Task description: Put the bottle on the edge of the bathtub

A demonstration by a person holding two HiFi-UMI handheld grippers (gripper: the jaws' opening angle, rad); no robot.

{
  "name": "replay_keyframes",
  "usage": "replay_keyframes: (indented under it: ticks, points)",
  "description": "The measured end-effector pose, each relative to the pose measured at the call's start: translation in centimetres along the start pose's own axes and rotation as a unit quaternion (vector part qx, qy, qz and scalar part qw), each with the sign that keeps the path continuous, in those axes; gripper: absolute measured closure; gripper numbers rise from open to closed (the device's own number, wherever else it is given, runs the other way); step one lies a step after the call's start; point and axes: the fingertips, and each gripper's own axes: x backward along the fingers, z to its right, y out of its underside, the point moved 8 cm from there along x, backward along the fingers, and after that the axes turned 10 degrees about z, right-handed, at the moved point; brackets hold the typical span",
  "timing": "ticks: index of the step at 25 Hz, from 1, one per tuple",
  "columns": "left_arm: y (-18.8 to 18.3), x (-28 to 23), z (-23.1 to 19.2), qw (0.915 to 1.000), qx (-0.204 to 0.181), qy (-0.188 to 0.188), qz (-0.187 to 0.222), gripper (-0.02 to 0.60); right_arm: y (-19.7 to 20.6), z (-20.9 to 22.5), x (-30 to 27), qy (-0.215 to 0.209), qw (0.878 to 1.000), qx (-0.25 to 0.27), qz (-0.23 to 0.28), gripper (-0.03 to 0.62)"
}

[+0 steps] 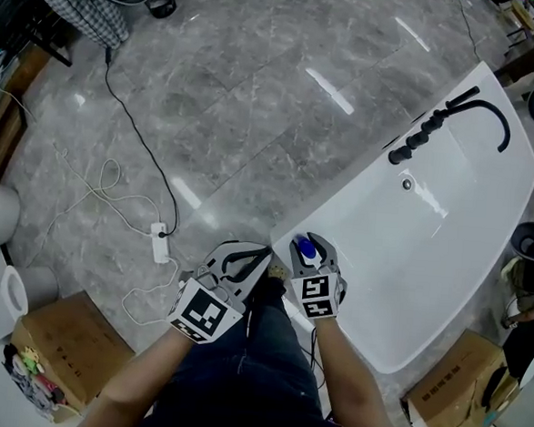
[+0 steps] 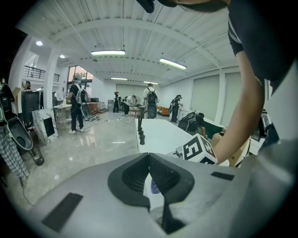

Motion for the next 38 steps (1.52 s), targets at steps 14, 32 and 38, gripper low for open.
replay_keyframes:
  ticks: [14, 32, 38]
  points:
    - [-0.8, -0.5, 1.1, 0.9997, -0.005, 0.023, 0.006, 0.557, -1.5, 0.0, 3.5, 0.019, 0.999, -0.038, 0.033, 0.359]
    - [-20.4, -3.1, 3.5, 0.9783, -0.048, 0.008, 0.201, 0.557, -19.6, 7.2, 27.8, 0.319, 0.904, -0.086, 0.270, 0.565]
    - [-28.2, -2.6, 6.9, 0.9656, -0.066, 0.005, 0.251, 0.557, -24.5, 8.5, 36.6, 0.384, 0.867, -0.042, 0.316, 0.565]
